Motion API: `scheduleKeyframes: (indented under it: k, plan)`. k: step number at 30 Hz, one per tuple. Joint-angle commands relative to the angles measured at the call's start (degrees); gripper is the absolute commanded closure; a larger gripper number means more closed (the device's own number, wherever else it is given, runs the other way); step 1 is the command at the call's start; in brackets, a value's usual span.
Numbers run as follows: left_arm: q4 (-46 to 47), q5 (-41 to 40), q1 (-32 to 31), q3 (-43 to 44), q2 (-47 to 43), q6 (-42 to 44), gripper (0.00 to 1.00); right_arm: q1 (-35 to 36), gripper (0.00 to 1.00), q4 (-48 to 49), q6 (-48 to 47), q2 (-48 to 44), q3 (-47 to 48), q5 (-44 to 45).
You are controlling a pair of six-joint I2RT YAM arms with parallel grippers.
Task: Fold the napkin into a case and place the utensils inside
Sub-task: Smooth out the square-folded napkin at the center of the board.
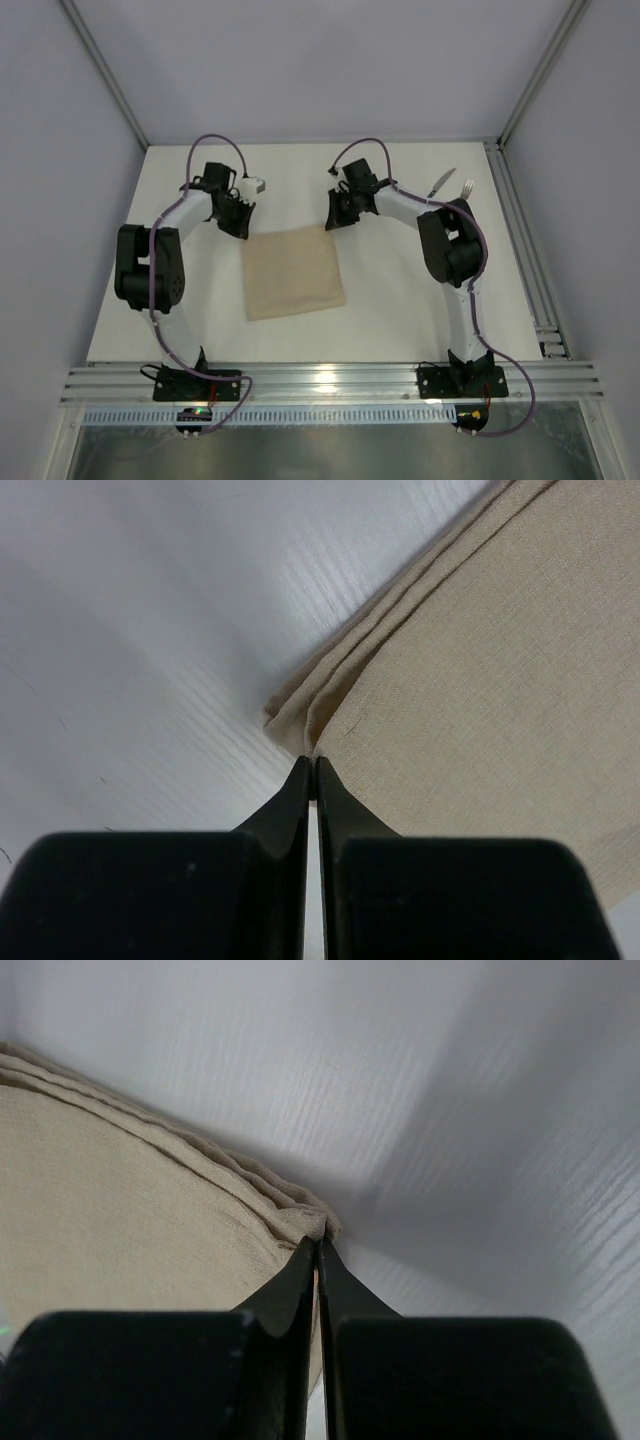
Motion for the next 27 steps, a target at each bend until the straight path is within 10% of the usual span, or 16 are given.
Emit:
scheduleKeyframes:
  k: [1, 15, 27]
  plan:
    - [2.80, 0.77, -0.20, 1.92, -2.64, -0.81, 1.00, -0.37, 0.96, 1.96, -0.46, -6.70, -2.22, 1.89]
    - [4.73, -2.22, -0.20, 4.38, 3.78, -2.04, 0.98, -2.30, 0.96, 3.55, 0.95, -4.95, -3.72, 2.77]
    - [5.88, -3.71, -0.20, 5.70, 4.49, -3.53, 0.67, -1.87, 0.66, 3.01, -1.86, -11.26, -5.12, 8.31]
